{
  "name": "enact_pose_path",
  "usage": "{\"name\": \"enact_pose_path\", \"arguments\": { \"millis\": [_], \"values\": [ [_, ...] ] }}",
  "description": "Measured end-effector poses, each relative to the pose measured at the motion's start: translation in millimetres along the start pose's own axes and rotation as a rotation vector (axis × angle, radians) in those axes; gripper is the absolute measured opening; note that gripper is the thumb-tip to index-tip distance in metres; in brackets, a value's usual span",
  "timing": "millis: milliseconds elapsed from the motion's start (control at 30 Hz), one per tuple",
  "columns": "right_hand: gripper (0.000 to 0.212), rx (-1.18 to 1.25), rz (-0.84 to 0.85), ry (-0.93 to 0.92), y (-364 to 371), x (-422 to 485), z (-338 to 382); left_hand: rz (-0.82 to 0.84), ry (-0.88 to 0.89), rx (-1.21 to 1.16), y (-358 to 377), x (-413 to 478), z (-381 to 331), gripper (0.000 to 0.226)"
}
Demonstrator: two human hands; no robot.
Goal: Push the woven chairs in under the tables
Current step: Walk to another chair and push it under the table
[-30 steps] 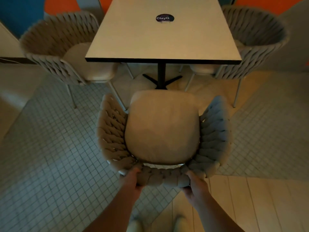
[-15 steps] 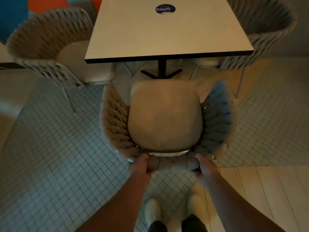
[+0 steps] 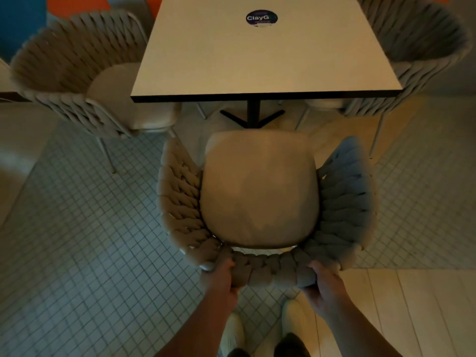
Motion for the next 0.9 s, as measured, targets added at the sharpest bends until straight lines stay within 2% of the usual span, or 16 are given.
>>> {"name": "enact_pose_path", "arguments": {
  "millis": [133, 267, 500, 700, 800, 900],
  "values": [
    [0.036, 0.004, -0.014, -0.006, -0.3, 3.1, -1.3, 0.008, 0.005, 0.004, 4.3, -0.1, -4.5, 0.033],
    [0.039, -0.046, -0.031, -0.038, 20.5, 12.7, 25.1, 0.023, 0.007, -0.017, 38.0, 6.4, -17.1, 0.043],
    [0.043, -0.092, -0.026, -0.071, 22.5, 37.5, 67.5, 0.047, -0.018, -0.057, 73.2, 0.5, 2.5, 0.048],
    [0.034, -0.118, 0.083, -0.064, 16.3, 32.9, 73.9, 0.139, -0.063, 0.056, 65.7, -7.9, -2.7, 0.058],
    [0.050, -0.057, 0.040, -0.139, 12.7, 30.4, 90.2, 0.088, 0.029, 0.060, 47.6, 11.4, -38.3, 0.072],
    [0.048, -0.052, -0.031, -0.181, 12.7, 32.5, 103.5, 0.113, 0.093, 0.125, 49.4, 20.8, -61.6, 0.071]
  ]
}}
Point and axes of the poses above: each hand's wrist, its own x-axis towards the middle knuckle, its own y-axis out of the palm, z = x × y, the point moved 8 cm from there along x, towards the middle knuckle, and after that the axes turned 12 degrees about -z, right-handed, at the moved point
